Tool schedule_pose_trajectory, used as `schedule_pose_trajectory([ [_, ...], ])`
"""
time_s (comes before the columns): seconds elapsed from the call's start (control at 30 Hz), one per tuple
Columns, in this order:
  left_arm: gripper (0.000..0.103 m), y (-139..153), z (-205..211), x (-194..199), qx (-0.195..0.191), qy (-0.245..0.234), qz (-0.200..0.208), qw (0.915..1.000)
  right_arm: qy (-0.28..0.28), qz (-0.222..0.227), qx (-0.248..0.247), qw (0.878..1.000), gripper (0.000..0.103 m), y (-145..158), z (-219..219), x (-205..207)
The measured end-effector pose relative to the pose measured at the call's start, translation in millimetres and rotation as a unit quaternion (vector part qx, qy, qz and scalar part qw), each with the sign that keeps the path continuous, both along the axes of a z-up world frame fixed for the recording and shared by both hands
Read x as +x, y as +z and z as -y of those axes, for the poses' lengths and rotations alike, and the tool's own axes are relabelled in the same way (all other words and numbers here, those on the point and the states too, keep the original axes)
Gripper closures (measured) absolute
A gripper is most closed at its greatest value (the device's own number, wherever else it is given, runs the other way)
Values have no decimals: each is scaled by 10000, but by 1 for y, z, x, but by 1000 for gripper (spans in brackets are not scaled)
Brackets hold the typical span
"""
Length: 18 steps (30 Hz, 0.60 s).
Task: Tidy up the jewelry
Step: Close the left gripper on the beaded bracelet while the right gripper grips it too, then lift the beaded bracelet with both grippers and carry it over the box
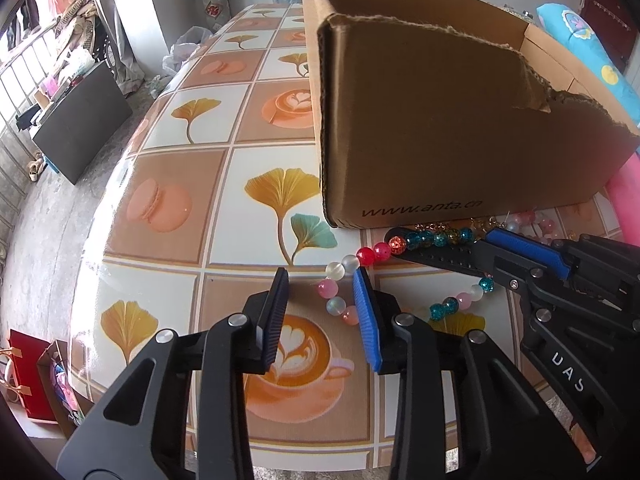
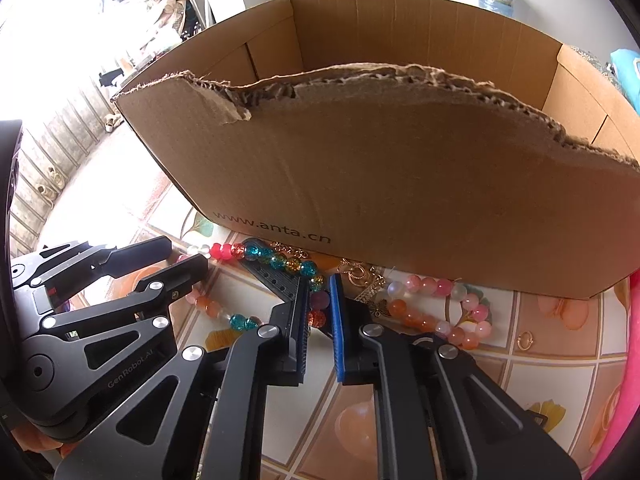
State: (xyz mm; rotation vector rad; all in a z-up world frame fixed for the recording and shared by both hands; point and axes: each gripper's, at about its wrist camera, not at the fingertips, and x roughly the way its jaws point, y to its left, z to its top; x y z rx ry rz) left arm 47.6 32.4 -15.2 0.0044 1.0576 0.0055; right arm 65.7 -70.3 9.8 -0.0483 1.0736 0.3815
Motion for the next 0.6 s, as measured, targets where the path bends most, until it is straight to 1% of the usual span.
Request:
schedule_pose_trajectory([
  [0.03, 76, 0, -1, 0, 5, 8, 5, 10000, 9, 4, -2, 10000, 92, 0, -1, 0],
  [0.07, 81, 0, -1, 0, 6, 11, 11, 10000, 19, 11, -8, 10000, 92, 1, -2, -1],
  [0.13, 84, 0, -3, 1, -30, 9, 23, 10000, 29, 8, 10, 10000, 92, 3, 3, -1],
  [0.2, 92, 0, -4, 1, -94, -7, 43, 9999, 41, 30, 19, 10000, 92, 6, 3, -2],
  [0.37, 94, -1, -8, 1, -160, -22, 79, 9998, 65, 114, 29, 9999, 92, 9, 3, -6],
  [0.6, 94, 4, -13, -6, -266, 43, 146, 9995, 112, 210, 64, 9997, 92, 15, -1, -14],
])
